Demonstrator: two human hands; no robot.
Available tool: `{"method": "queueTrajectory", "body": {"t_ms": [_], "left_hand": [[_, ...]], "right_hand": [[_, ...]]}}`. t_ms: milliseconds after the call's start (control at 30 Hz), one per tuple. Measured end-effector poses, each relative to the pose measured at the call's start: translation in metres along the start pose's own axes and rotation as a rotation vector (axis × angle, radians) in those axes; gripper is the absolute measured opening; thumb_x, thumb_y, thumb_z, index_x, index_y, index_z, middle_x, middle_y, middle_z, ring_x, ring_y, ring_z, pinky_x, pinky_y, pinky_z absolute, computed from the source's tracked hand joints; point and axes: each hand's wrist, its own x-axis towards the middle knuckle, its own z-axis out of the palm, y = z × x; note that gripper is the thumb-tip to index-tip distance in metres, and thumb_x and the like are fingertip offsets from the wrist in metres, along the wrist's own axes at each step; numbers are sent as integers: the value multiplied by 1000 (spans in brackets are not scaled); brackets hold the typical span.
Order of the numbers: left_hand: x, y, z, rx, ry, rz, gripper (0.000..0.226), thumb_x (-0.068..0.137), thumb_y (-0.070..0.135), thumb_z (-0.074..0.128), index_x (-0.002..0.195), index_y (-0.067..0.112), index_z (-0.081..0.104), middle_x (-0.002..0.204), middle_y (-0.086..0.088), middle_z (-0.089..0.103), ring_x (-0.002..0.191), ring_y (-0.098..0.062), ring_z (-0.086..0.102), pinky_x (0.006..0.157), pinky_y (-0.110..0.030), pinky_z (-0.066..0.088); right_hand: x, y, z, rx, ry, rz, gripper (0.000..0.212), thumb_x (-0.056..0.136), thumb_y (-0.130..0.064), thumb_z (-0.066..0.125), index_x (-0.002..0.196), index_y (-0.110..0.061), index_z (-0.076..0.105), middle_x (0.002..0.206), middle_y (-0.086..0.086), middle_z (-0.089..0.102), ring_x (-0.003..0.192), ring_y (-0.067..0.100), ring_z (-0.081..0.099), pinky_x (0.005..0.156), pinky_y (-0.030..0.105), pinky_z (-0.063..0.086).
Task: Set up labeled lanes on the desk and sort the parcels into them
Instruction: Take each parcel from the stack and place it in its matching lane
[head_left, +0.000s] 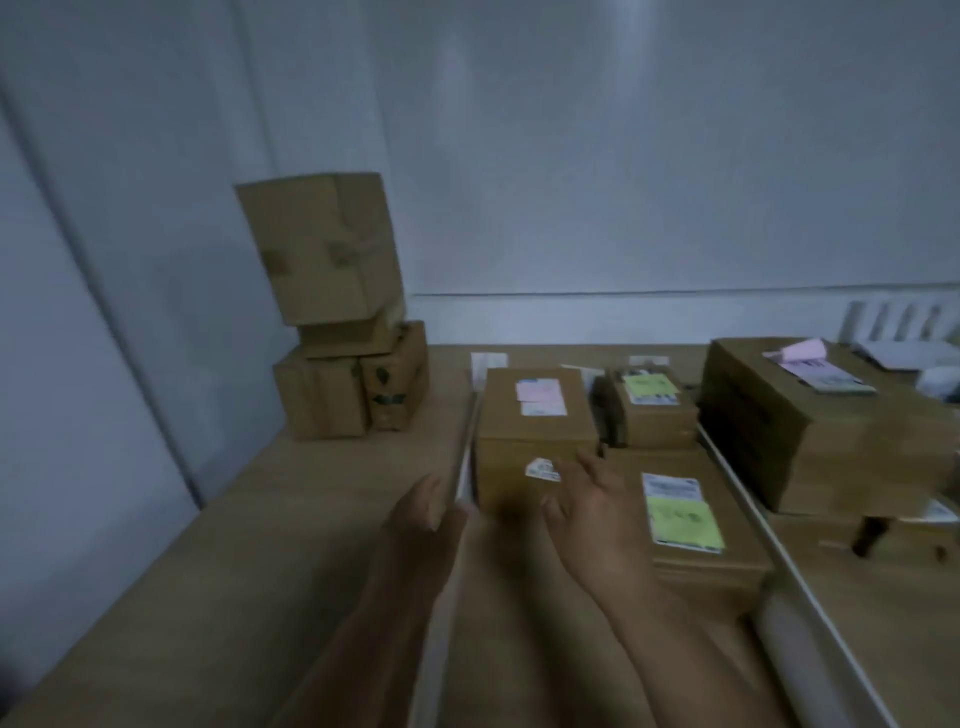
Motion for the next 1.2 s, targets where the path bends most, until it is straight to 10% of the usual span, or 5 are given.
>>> {"method": "queueTrajectory", "body": {"t_ms": [467, 1200], "left_hand": [[-2, -110, -256, 44, 173, 79, 62, 92, 46, 50, 147, 29, 27, 152, 4, 32, 138, -16, 32, 113, -38, 29], [266, -82, -300, 55, 85, 250, 67, 94, 43, 49, 150, 27, 16, 152, 4, 31, 137, -17, 35, 107, -27, 28]], "right_hand": [[-27, -264, 61, 140, 33, -197, 51, 94, -36, 51, 141, -17, 43, 152, 7, 32, 140, 23, 28, 113, 40, 30], [200, -320, 107, 201, 216, -43, 59, 93, -39, 52, 145, -17, 35, 150, 6, 32, 136, 25, 32, 107, 39, 33]]}}
